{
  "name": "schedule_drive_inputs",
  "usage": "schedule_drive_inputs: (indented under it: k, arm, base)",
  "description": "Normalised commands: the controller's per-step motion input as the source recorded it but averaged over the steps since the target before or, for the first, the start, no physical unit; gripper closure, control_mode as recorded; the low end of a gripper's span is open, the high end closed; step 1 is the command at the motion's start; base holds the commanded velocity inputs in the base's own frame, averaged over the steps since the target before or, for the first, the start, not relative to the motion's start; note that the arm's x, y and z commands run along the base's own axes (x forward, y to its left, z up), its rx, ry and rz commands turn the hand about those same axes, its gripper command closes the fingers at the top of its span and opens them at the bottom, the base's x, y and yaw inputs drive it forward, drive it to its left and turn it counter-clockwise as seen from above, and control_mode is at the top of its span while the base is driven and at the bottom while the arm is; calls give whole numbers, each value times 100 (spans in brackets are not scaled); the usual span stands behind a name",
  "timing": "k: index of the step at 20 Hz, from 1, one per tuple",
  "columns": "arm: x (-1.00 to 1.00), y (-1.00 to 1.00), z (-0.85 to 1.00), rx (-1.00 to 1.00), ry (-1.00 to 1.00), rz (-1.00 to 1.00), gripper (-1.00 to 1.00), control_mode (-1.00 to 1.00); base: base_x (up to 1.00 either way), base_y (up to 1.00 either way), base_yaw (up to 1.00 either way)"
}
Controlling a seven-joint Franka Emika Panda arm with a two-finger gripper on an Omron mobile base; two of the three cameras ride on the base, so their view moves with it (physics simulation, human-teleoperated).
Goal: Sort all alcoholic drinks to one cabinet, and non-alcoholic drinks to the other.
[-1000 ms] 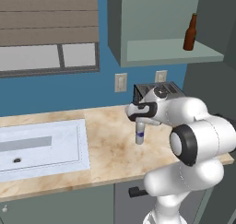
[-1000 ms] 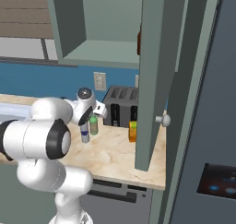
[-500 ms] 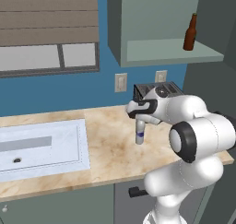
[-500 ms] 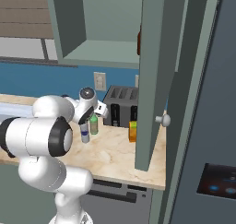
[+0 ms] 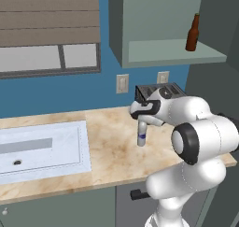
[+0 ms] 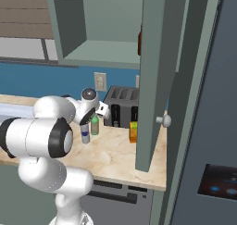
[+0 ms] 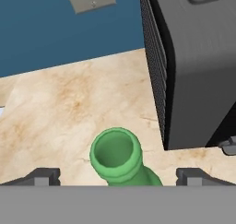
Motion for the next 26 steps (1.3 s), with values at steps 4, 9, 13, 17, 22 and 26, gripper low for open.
schedule_drive_inputs:
  k: [4, 9, 13, 17, 22, 26]
  arm:
    - [0, -1, 0, 0, -1, 0, -100, -100]
    - [0, -2, 0, 0, -6, 0, -100, -100]
    - [0, -2, 0, 0, -8, 0, -100, -100]
    - [0, -4, -3, 0, -5, 0, -100, -100]
    - [0, -9, -13, 0, -1, 0, -100, -100]
    - [0, 0, -7, 0, 0, 0, 100, -100]
  base:
    - [0, 0, 0]
    - [0, 0, 0]
    - [0, 0, 0]
    - [0, 0, 0]
    - [0, 0, 0]
    - [0, 0, 0]
